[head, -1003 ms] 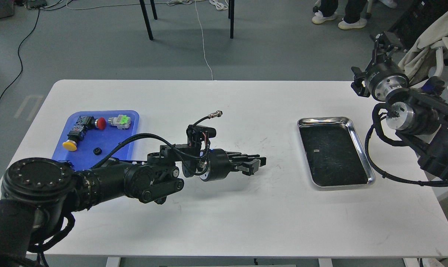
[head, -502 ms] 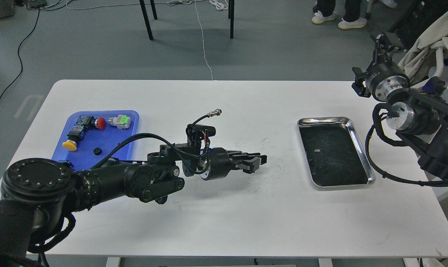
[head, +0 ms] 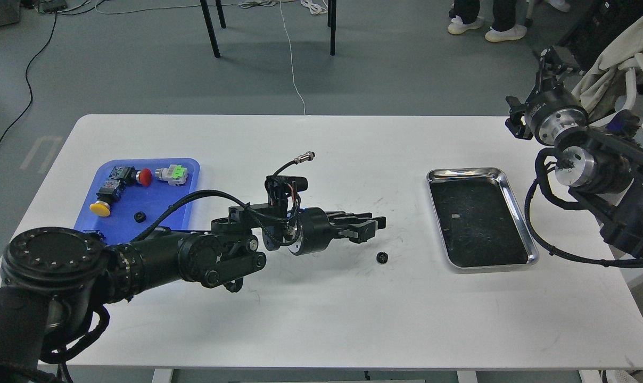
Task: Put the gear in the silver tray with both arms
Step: 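Retract the left arm back above the blue tray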
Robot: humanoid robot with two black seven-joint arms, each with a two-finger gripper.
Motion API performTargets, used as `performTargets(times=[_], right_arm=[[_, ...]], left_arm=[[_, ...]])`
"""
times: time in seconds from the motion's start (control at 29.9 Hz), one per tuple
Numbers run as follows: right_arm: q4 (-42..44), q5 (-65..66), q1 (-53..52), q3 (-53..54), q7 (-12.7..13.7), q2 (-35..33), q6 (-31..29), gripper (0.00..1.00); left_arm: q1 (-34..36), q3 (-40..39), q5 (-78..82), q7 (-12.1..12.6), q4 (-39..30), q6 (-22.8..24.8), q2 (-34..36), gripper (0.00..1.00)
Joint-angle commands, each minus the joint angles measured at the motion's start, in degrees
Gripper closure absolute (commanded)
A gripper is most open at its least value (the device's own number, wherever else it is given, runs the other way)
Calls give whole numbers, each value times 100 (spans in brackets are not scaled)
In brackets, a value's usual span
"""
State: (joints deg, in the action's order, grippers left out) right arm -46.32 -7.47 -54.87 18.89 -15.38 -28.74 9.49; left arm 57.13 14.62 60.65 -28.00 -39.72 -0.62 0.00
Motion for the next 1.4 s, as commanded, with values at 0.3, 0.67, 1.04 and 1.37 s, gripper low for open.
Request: performTargets(times=[0.3, 0.67, 1.04, 1.37], right_arm=[[-44, 17, -50, -288, -18, -26, 10, 1], [-482, 227, -375, -870, 26, -509, -174, 1], [-1388, 931, -849, -1458, 1133, -993, -772, 1], [-1714, 1327, -1693, -2776, 1704, -1037, -1168, 2]], left_arm=[[70, -1232, -53, 0, 395, -17, 0, 47], [122, -2534, -439, 0, 544, -210, 0, 16], [281, -2903, -1976, 0, 562, -71, 974, 7], [289, -3176, -3481, 0, 580, 1037, 1898, 2]])
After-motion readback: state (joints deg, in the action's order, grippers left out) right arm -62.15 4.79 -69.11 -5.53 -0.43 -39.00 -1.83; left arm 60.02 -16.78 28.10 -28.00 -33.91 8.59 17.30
